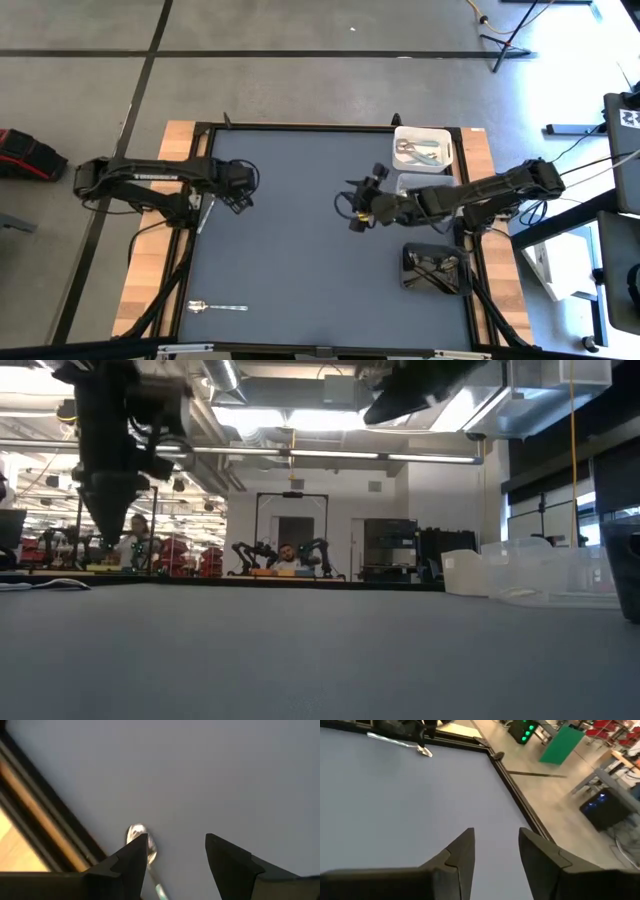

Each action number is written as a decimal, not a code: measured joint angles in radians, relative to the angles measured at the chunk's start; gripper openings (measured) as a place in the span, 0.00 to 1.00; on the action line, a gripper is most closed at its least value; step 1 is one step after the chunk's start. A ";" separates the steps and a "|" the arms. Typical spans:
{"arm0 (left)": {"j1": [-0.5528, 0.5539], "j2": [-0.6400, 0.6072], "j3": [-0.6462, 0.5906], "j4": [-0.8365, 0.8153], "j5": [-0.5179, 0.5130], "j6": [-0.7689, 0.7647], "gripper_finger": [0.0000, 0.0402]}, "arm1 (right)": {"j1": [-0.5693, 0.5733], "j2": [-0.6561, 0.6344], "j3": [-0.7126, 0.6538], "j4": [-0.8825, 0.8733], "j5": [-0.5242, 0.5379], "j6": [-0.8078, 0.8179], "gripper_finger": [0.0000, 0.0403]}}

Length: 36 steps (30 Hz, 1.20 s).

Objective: Sort silverware by color (type)
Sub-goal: Put the white green spoon into the transparent bin

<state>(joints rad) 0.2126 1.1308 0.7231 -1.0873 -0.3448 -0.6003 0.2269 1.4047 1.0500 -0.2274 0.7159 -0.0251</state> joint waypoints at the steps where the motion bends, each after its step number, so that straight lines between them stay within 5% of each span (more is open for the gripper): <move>1: 0.015 0.016 0.000 -0.011 0.006 0.000 0.48 | -0.013 0.006 0.000 0.016 -0.020 -0.009 0.35; 17: 0.190 0.357 0.000 -0.052 0.032 0.064 0.48 | -0.071 0.123 0.000 0.048 -0.081 -0.014 0.35; 36: 0.208 0.576 0.001 -0.052 -0.064 0.091 0.48 | -0.070 0.122 0.000 0.048 -0.081 -0.006 0.35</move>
<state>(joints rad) 0.4202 1.7066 0.7244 -1.1391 -0.4087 -0.5095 0.1566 1.5265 1.0504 -0.1791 0.6350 -0.0315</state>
